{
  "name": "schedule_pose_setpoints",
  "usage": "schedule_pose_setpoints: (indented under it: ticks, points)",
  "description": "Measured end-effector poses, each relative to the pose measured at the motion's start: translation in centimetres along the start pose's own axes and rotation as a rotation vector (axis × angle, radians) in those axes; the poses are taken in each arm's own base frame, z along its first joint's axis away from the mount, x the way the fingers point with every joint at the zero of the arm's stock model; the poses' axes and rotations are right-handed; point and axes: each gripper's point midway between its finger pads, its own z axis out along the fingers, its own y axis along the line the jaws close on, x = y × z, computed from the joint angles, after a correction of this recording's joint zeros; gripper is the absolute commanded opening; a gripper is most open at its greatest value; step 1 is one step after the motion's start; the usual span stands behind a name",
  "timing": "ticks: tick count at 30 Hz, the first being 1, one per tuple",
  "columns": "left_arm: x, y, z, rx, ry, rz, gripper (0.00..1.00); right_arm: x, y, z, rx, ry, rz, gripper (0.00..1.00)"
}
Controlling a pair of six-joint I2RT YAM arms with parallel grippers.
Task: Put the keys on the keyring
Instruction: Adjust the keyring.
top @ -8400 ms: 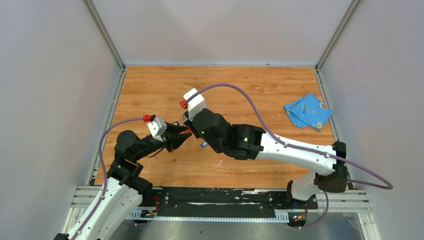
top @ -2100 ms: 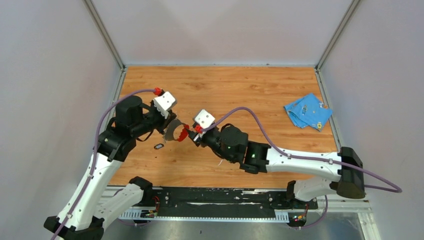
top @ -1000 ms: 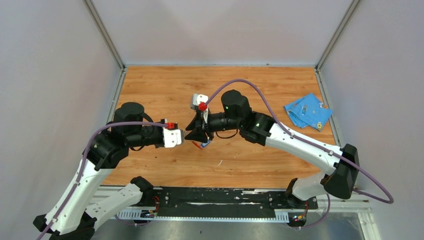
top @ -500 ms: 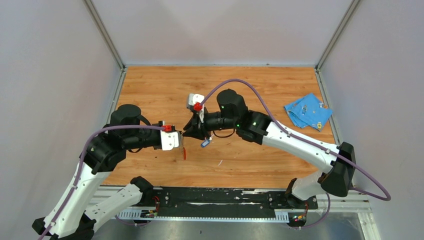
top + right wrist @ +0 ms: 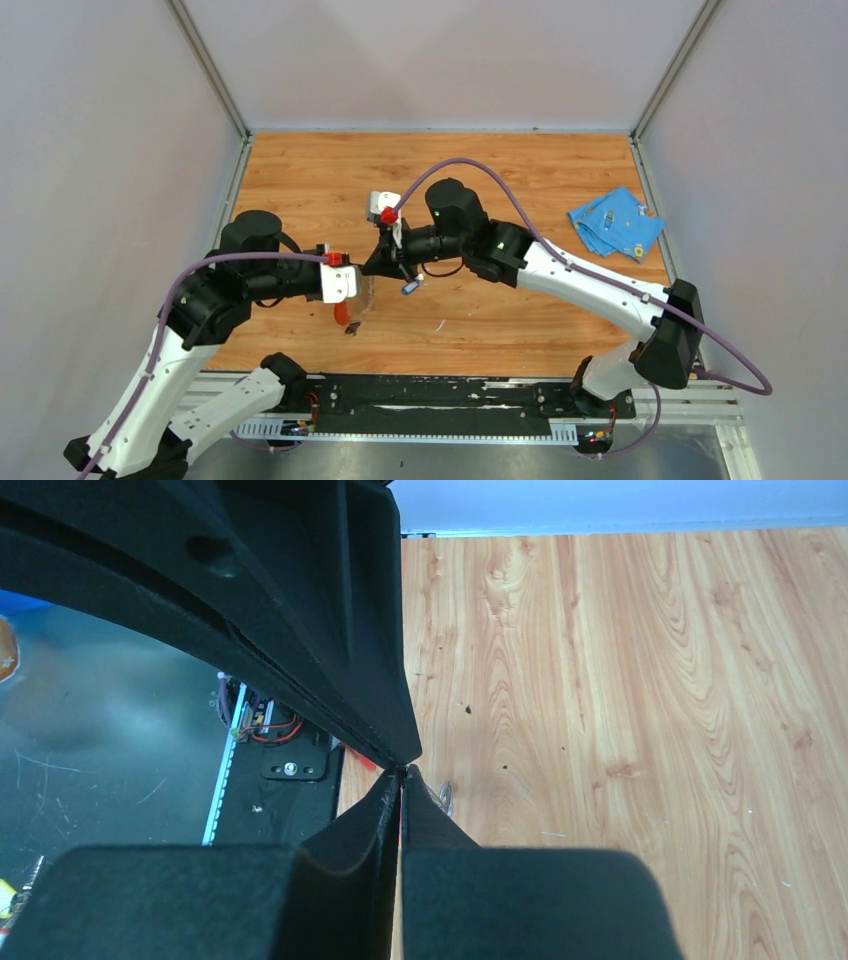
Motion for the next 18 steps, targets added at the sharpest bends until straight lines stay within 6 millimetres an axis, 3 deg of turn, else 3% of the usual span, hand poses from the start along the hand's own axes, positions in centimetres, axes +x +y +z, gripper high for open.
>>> schedule_pose_setpoints:
  ticks: [2,3,5,7,11,15,18]
  points:
    - [0.1,-0.2,0.0,0.008,0.002,-0.005,0.0,0.1,0.2,0.1,-0.014,0.002,0.007,0.0]
    - [0.1,-0.3,0.0,0.01,0.003,-0.007,0.05,0.1,0.2,0.1,-0.016,0.002,0.01,0.0]
    - [0.1,-0.3,-0.1,0.01,0.001,-0.015,0.4,0.1,0.3,0.1,-0.015,-0.006,0.016,0.0]
    - [0.0,-0.4,0.0,0.01,-0.003,-0.039,0.51,0.5,0.5,-0.1,-0.011,-0.02,0.024,0.0]
    - [-0.1,-0.5,-0.2,0.0,-0.004,-0.089,0.51,2.0,1.4,-0.9,-0.004,-0.045,0.066,0.0]
    - [-0.1,-0.3,-0.8,-0.035,0.004,-0.105,0.38,2.2,2.0,-1.4,-0.008,-0.083,0.096,0.0]
    - [0.0,-0.5,-1.3,-0.056,0.002,-0.104,0.35,1.9,2.5,-1.7,-0.021,-0.115,0.109,0.0]
